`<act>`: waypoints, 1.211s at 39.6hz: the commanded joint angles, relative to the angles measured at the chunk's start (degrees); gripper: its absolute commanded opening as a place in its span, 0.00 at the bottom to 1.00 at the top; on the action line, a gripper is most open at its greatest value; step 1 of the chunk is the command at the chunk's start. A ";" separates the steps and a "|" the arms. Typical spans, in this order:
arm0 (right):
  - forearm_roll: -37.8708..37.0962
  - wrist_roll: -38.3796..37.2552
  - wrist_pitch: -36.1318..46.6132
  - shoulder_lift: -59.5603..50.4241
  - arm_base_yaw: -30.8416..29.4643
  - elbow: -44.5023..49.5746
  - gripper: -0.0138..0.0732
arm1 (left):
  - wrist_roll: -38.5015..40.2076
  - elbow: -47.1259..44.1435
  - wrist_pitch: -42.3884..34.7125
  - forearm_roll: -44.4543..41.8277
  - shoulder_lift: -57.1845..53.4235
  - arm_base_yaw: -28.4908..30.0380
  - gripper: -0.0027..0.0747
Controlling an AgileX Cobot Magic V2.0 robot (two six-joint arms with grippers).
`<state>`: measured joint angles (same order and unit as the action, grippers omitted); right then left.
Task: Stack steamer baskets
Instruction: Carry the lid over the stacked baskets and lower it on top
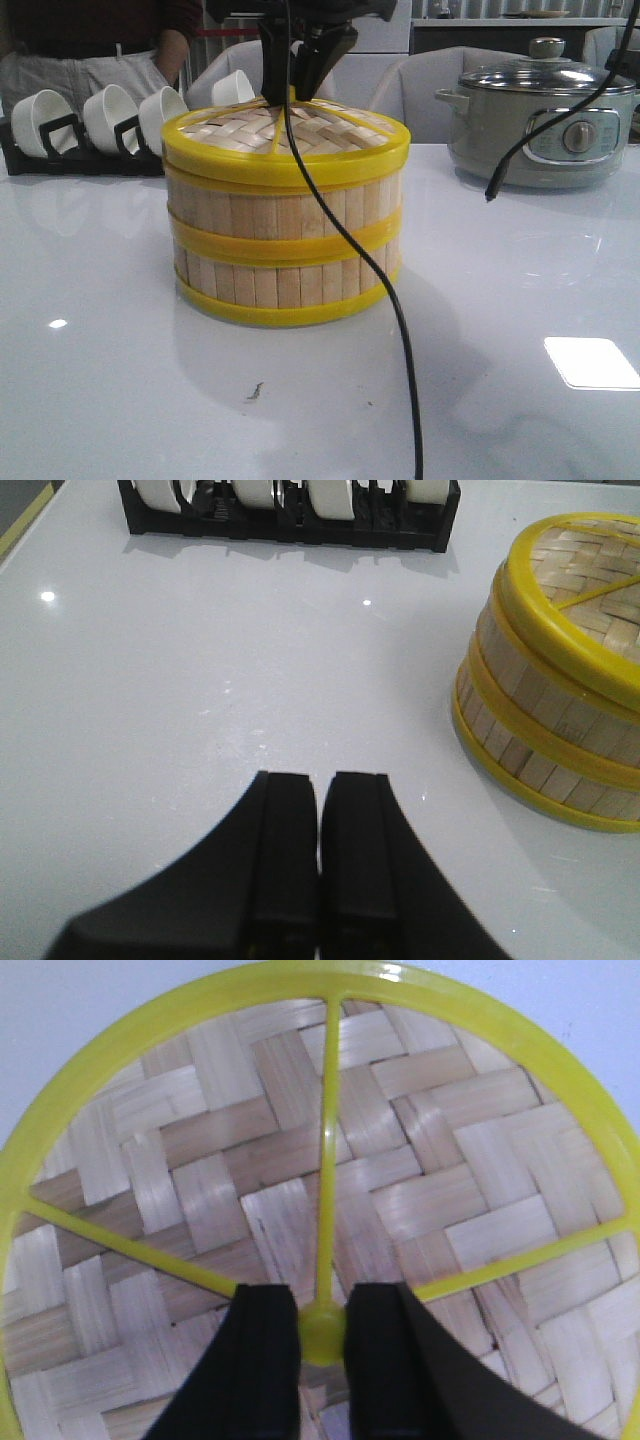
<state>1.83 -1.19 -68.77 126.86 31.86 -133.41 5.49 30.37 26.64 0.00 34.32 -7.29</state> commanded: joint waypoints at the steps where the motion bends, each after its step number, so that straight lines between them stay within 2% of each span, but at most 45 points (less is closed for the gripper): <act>1: -0.50 0.06 2.96 -3.53 0.02 -2.09 0.20 | 0.50 1.73 -4.43 0.00 -0.01 0.06 0.14; 15: -0.50 0.06 3.63 -3.53 0.02 -2.09 0.21 | 0.50 1.73 -4.43 0.00 -0.01 0.06 0.14; 17: -0.50 0.06 3.63 -3.53 0.02 -2.09 0.26 | 0.50 1.73 -4.43 0.00 -0.01 0.06 0.14; 23: -0.50 0.06 3.89 -3.53 0.02 -2.09 0.50 | 0.50 1.73 -4.43 0.00 -0.01 0.06 0.14; 27: -0.50 0.06 4.01 -3.53 0.02 -2.09 0.58 | 0.50 1.73 -4.43 0.00 -0.01 0.06 0.14; 48: -0.58 0.06 5.50 -6.59 -0.04 -2.09 0.59 | 0.50 1.73 -4.43 0.00 -0.01 0.06 0.14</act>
<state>1.74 -1.19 -67.19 126.32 31.86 -133.53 5.49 30.37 26.64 0.00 34.32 -7.29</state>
